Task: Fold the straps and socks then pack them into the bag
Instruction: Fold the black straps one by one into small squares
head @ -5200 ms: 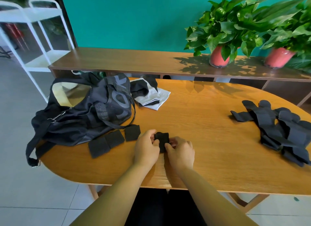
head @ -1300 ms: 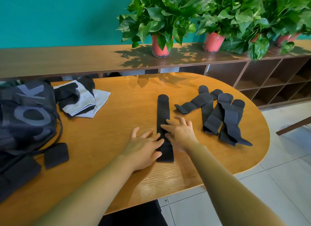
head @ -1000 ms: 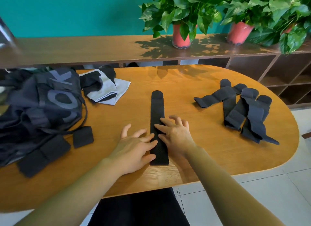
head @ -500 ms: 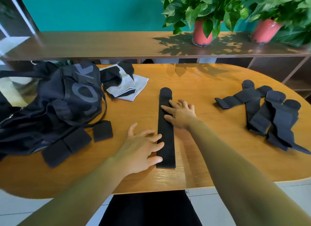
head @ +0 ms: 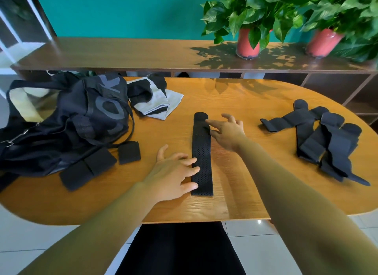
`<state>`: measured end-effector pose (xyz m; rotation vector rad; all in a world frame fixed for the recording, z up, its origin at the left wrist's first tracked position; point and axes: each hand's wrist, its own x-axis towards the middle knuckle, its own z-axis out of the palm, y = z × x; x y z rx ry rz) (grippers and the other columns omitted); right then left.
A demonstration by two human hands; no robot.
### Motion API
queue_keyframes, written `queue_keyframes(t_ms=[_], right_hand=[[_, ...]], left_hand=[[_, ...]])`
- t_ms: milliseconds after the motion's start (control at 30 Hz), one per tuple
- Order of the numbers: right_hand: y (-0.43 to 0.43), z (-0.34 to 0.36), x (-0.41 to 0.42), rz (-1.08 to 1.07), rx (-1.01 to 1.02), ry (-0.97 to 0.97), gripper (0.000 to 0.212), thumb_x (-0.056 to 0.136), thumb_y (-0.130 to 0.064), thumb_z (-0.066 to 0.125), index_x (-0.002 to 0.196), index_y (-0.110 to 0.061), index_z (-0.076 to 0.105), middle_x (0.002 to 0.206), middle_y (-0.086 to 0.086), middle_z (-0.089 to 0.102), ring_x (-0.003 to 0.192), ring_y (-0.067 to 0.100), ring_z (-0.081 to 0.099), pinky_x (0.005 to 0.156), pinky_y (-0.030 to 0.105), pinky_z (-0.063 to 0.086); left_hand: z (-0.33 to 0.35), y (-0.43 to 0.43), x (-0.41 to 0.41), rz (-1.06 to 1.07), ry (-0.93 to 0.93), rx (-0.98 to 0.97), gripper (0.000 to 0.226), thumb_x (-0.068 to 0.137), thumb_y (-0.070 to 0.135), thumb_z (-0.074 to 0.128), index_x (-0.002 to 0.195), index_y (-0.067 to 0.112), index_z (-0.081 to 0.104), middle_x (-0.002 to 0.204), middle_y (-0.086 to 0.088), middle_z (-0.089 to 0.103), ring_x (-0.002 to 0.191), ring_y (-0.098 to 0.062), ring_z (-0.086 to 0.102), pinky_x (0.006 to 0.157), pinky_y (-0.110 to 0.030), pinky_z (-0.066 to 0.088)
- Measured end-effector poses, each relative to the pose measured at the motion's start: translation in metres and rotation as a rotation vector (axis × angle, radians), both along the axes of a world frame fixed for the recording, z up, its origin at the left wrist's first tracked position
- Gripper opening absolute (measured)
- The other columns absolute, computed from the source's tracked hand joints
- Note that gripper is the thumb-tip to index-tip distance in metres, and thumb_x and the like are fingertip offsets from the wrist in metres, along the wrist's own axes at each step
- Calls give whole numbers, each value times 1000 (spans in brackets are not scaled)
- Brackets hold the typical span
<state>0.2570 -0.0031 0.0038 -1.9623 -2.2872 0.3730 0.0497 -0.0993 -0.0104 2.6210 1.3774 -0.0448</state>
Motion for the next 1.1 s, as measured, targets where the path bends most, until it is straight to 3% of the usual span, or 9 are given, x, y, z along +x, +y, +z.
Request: queue_keyframes(t_ms=[133,267,333,433,567,667,800,933,1100], right_hand=[[-48,7,2,61,59,171,43,98,-25,45,140,-35,42,133,-5,53,142,13,9,108,41,13],[-103,2,1,124,91,326,47,94,-14,52,137,-32,48,134,-16,43,139,10,15,105,35,17],[-124,-4,3,80,8,433,54,87,-11,54,135,-36,49,134,-17,33,134,14,20,102,29,20],[-140,-17,5,42,-96,460,65,77,-16,60,135,-42,46,144,-10,26,128,16,20,99,27,22],[-149,-28,2,8,-55,465,64,79,-21,63,135,-46,42,141,-8,28,124,5,19,102,24,21],[-148,-29,-2,-18,30,502,49,86,-25,64,131,-37,50,124,-21,38,112,-8,16,105,25,21],[-140,-35,-12,-198,177,622,25,86,-26,67,112,-26,66,93,-30,41,106,6,41,101,41,37],[-131,-39,-23,-330,277,664,15,84,-27,69,96,-20,72,79,-29,47,98,18,58,89,46,46],[-123,-41,-33,-446,329,669,14,80,-29,73,90,-20,74,75,-18,59,91,21,61,84,45,48]], left_hand=[[0,-2,1,26,-140,8,47,93,55,47,136,37,50,151,18,34,142,-4,19,115,-49,-6],[0,-9,-3,38,-358,121,49,91,60,41,132,35,56,142,17,47,136,-2,32,110,-32,9],[1,-17,-7,-7,-318,63,64,83,72,41,136,36,51,145,18,43,136,2,27,109,-29,7],[-1,-27,-6,12,-263,3,71,78,67,56,141,37,43,147,18,37,127,7,15,111,-29,6],[-10,-31,-1,151,-321,41,59,85,55,58,140,40,43,140,12,47,132,-18,24,108,-34,19],[-19,-30,5,215,-463,171,44,87,47,61,129,34,58,118,10,65,118,-16,48,103,-35,23],[-32,-22,16,393,-599,293,25,83,39,70,104,25,72,87,12,72,91,-12,63,94,-38,28],[-30,-14,29,565,-565,312,28,84,45,67,107,30,70,87,11,74,91,-8,64,95,-38,28],[-24,-6,36,661,-472,242,30,87,52,61,112,35,67,89,14,72,94,-6,60,90,-34,24]])
